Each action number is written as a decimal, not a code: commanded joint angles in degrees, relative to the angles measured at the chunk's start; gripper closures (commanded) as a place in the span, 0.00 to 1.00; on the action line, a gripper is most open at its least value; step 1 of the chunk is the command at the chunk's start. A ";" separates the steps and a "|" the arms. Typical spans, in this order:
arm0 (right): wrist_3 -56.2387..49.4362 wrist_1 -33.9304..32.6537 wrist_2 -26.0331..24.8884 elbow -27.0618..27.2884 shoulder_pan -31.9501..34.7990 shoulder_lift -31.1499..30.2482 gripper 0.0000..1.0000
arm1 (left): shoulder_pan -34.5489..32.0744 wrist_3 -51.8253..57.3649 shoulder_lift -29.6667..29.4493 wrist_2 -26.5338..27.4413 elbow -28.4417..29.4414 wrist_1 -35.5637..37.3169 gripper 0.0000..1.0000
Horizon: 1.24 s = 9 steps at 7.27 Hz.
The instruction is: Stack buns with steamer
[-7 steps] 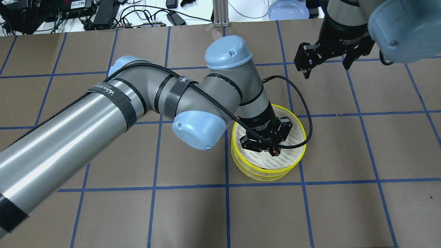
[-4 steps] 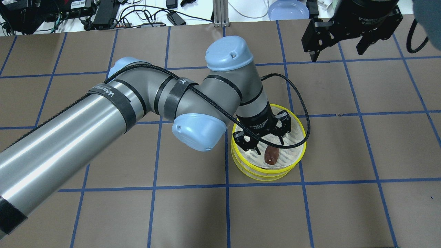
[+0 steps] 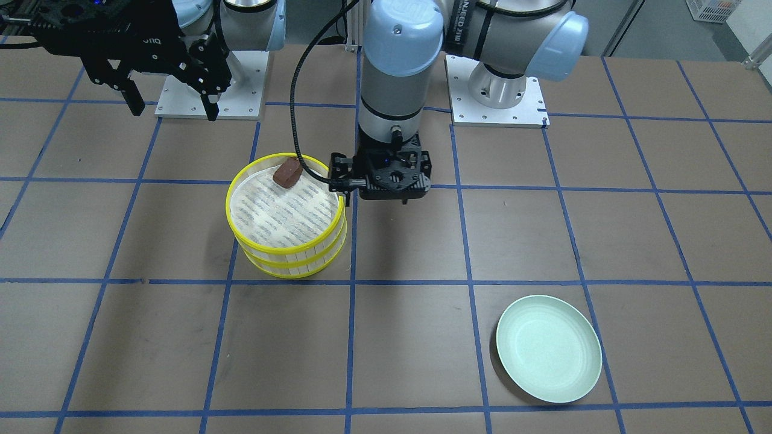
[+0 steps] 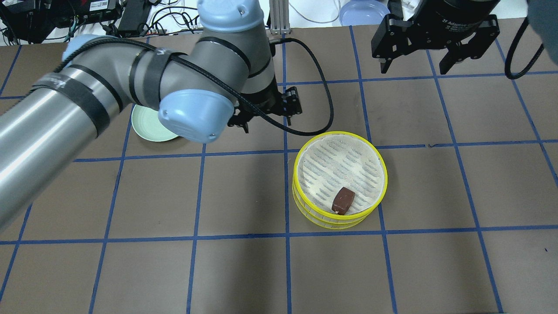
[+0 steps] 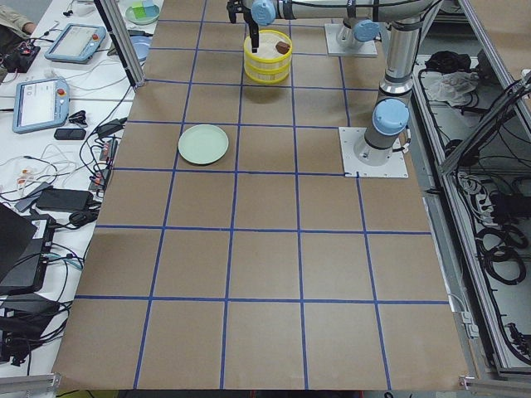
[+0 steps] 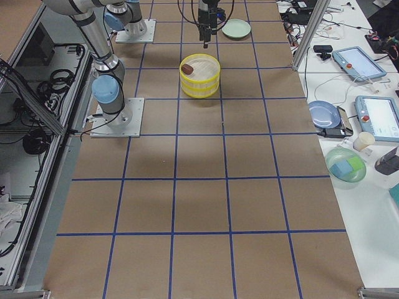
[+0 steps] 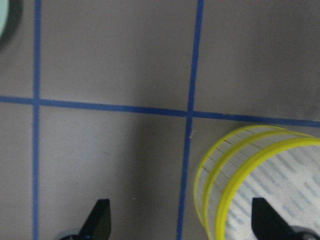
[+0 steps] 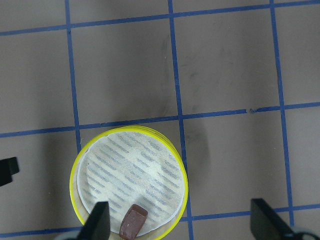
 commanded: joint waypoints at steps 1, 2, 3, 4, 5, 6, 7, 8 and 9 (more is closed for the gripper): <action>4.24 -0.93 -0.52 0.89 0.15 -0.10 0.01 | 6.77 11.70 4.64 5.12 4.37 -9.88 0.01; 4.24 -0.67 -0.43 0.90 0.15 -0.19 0.00 | 8.90 14.62 7.45 5.30 4.91 -12.53 0.01; 4.15 -0.41 0.00 1.07 0.15 -0.19 0.00 | 9.61 14.82 10.43 4.78 4.92 -14.56 0.01; 4.15 -0.49 -0.08 1.77 0.15 -0.28 0.00 | 11.01 15.17 12.12 4.60 4.92 -16.15 0.01; 4.15 -0.49 -0.17 1.86 0.15 -0.28 0.00 | 13.46 19.09 13.09 4.43 4.83 -16.77 0.01; 4.07 -0.49 -0.43 1.86 0.15 -0.28 0.00 | 16.44 21.13 13.62 2.16 4.74 -18.17 0.01; 4.15 -0.49 -0.60 1.86 0.15 -0.28 0.00 | 18.30 22.19 14.06 1.88 3.87 -18.27 0.01; 4.07 -0.41 -0.61 1.86 0.15 -0.36 0.00 | 18.41 23.42 14.07 1.79 3.78 -18.18 0.00; 4.07 -0.32 -0.69 1.86 0.15 -0.37 0.00 | 18.32 23.43 14.07 1.53 3.34 -18.27 0.00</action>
